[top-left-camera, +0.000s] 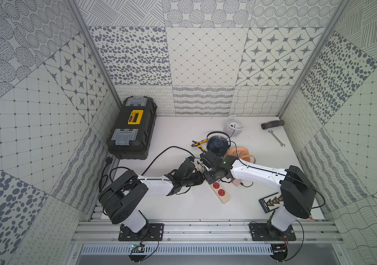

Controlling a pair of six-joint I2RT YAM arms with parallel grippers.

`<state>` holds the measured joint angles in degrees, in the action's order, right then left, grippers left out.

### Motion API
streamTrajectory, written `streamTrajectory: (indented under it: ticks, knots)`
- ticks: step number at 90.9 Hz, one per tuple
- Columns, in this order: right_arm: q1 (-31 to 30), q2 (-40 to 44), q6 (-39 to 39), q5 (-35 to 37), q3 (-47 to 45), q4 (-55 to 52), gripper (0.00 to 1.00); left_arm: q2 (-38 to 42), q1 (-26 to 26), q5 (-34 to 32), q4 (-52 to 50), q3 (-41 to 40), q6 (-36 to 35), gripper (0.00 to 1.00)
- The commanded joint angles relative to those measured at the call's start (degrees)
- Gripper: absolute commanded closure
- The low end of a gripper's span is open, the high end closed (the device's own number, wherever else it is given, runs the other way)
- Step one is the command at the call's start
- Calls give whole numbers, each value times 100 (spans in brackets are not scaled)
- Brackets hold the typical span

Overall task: Plug the desk fan into the power strip
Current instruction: Insert the plug into the socket.

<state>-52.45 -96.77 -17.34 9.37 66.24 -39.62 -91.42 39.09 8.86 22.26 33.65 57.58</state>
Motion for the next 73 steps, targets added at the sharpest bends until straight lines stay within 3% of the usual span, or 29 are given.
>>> streamTrajectory:
  ticks: [1,34,51,73]
  knots:
    - [28,-647,108,395,-493,-459,100,211,-51,-212,-176,-85,-237,80]
    - [-213,-634,-504,85,-985,-1241,100,258,-55,-179,-203,-137,-236,80]
    - [-439,-1205,-660,118,-865,-1529,100,258,-68,-183,-185,-157,-227,80]
    - [-668,-853,-1170,-209,-1502,-1591,100,296,-92,-175,-216,-165,-263,80]
